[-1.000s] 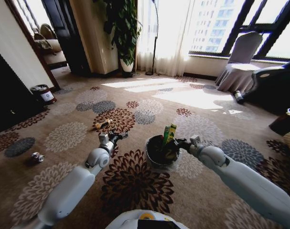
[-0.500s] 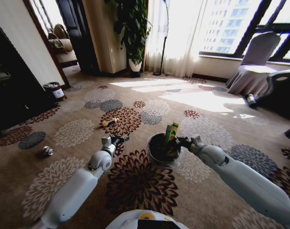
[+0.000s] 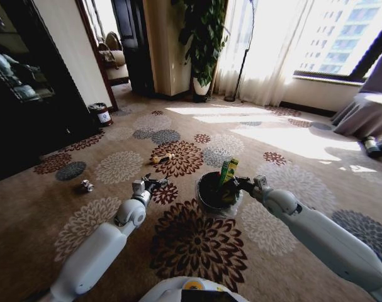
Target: Pick up the trash from the ground and place it into the trash bin.
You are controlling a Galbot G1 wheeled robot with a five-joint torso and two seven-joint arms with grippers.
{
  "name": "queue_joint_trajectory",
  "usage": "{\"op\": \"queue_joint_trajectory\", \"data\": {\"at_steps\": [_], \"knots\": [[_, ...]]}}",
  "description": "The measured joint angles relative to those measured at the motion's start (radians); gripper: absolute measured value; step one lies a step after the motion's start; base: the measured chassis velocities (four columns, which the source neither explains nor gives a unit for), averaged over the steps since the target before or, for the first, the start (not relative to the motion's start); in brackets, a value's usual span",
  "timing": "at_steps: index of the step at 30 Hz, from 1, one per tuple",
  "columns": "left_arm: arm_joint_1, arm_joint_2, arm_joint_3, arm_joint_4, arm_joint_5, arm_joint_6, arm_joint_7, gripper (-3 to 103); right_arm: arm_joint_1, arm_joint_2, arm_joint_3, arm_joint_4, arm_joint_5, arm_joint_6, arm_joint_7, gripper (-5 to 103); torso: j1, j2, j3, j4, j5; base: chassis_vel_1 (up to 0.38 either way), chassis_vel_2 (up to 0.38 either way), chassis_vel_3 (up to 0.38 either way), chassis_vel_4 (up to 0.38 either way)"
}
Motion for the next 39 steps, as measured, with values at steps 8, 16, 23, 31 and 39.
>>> {"op": "queue_joint_trajectory", "data": {"at_steps": [8,16,23,31,39], "knots": [[0.019,-0.003,-0.007,-0.010,0.010,0.004,-0.040,100,-0.013,-0.002,0.006,-0.001,-0.005,0.009,0.000,3,0.000,0.000,0.000,0.0002,0.0003,-0.117,0.109,0.109,-0.105],[0.028,-0.013,-0.014,-0.010,-0.011,0.033,-0.112,100,-0.016,-0.003,0.006,0.005,-0.014,0.012,0.000,3,0.000,0.000,0.000,0.0004,0.0002,-0.156,0.155,0.157,-0.155],[0.041,-0.010,-0.044,-0.010,-0.016,0.042,-0.130,100,-0.001,0.000,-0.003,-0.001,-0.016,0.010,0.000,3,0.000,0.000,0.000,0.0004,0.0003,-0.133,0.142,0.144,-0.158],[0.059,-0.008,-0.064,-0.009,-0.016,0.042,-0.130,100,0.012,0.018,-0.023,-0.017,-0.022,0.009,0.000,3,0.000,0.000,0.000,0.0005,0.0001,-0.121,0.185,0.104,-0.188],[0.071,-0.005,-0.084,0.018,-0.014,0.045,-0.116,100,0.021,0.023,-0.029,-0.034,-0.027,0.011,0.000,3,0.000,0.000,0.000,0.0003,0.0003,-0.122,0.203,0.128,-0.213]]}}
